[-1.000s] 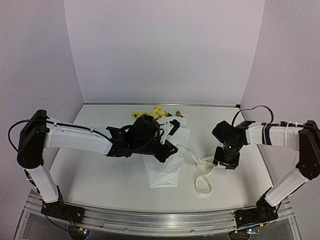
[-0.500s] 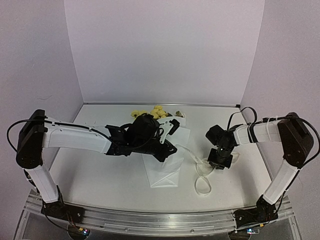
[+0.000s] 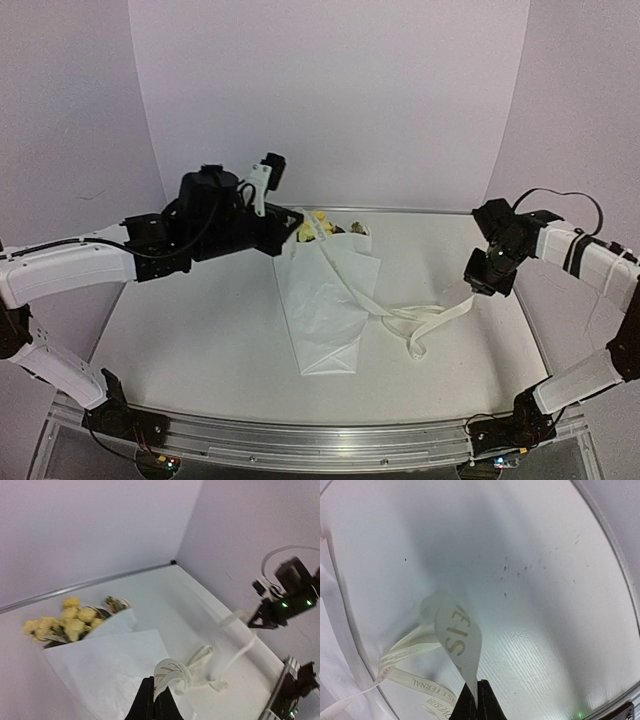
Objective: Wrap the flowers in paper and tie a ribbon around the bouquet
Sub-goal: Straighten the ribbon at the center of the board.
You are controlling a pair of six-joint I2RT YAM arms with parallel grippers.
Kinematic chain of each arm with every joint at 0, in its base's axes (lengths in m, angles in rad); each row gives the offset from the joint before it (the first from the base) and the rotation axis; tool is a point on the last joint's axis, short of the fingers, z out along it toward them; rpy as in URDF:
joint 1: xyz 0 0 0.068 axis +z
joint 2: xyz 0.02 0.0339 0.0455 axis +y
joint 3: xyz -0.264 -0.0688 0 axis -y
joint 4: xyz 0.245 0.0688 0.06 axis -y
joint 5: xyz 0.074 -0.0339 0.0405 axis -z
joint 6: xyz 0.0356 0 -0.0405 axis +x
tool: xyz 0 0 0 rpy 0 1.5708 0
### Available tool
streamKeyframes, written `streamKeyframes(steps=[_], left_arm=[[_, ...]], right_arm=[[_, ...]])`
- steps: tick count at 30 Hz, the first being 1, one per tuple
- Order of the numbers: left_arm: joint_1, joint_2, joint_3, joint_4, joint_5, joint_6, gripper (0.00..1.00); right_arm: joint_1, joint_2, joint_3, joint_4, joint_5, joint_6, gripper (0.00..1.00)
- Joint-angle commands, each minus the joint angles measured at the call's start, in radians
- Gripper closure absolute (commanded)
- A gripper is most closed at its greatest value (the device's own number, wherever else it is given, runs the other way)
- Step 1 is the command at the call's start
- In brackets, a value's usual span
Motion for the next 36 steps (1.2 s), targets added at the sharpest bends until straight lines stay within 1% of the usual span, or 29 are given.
streamKeyframes(steps=[1, 5, 8, 11, 13, 16, 22, 25, 28, 31, 33, 36], left_arm=[[0.111, -0.140, -0.030, -0.055, -0.157, -0.067, 1.00], [0.153, -0.230, -0.039, -0.102, -0.282, -0.083, 1.00], [0.190, -0.265, -0.030, -0.165, -0.387, -0.122, 1.00], [0.244, -0.285, -0.014, -0.278, -0.484, -0.211, 1.00], [0.292, -0.307, -0.011, -0.358, -0.538, -0.288, 1.00], [0.331, -0.361, -0.024, -0.446, -0.624, -0.361, 1.00], [0.346, -0.430, -0.016, -0.685, -0.807, -0.507, 1.00], [0.348, -0.458, -0.024, -0.826, -0.894, -0.642, 1.00], [0.348, -0.505, -0.046, -0.950, -0.946, -0.755, 1.00], [0.348, -0.565, -0.104, -0.994, -0.984, -0.838, 1.00], [0.348, -0.600, -0.157, -1.004, -0.993, -0.888, 1.00], [0.348, -0.623, -0.214, -1.086, -1.038, -1.011, 1.00]], right_arm=[[-0.095, -0.084, 0.073, -0.196, 0.067, -0.095, 1.00], [-0.178, -0.141, 0.131, -0.250, 0.074, -0.121, 1.00], [-0.197, -0.150, 0.226, -0.305, 0.102, -0.167, 1.00], [-0.201, -0.146, 0.306, -0.363, 0.144, -0.208, 1.00], [-0.202, -0.156, 0.338, -0.384, 0.176, -0.222, 1.00], [-0.212, -0.169, 0.374, -0.416, 0.229, -0.248, 1.00], [-0.259, -0.186, 0.455, -0.506, 0.275, -0.268, 1.00], [-0.277, -0.203, 0.482, -0.537, 0.281, -0.273, 1.00], [-0.286, -0.203, 0.511, -0.575, 0.288, -0.284, 1.00], [-0.288, -0.194, 0.512, -0.611, 0.283, -0.282, 1.00], [-0.289, -0.195, 0.480, -0.618, 0.284, -0.275, 1.00], [-0.320, -0.199, 0.429, -0.621, 0.292, -0.266, 1.00]])
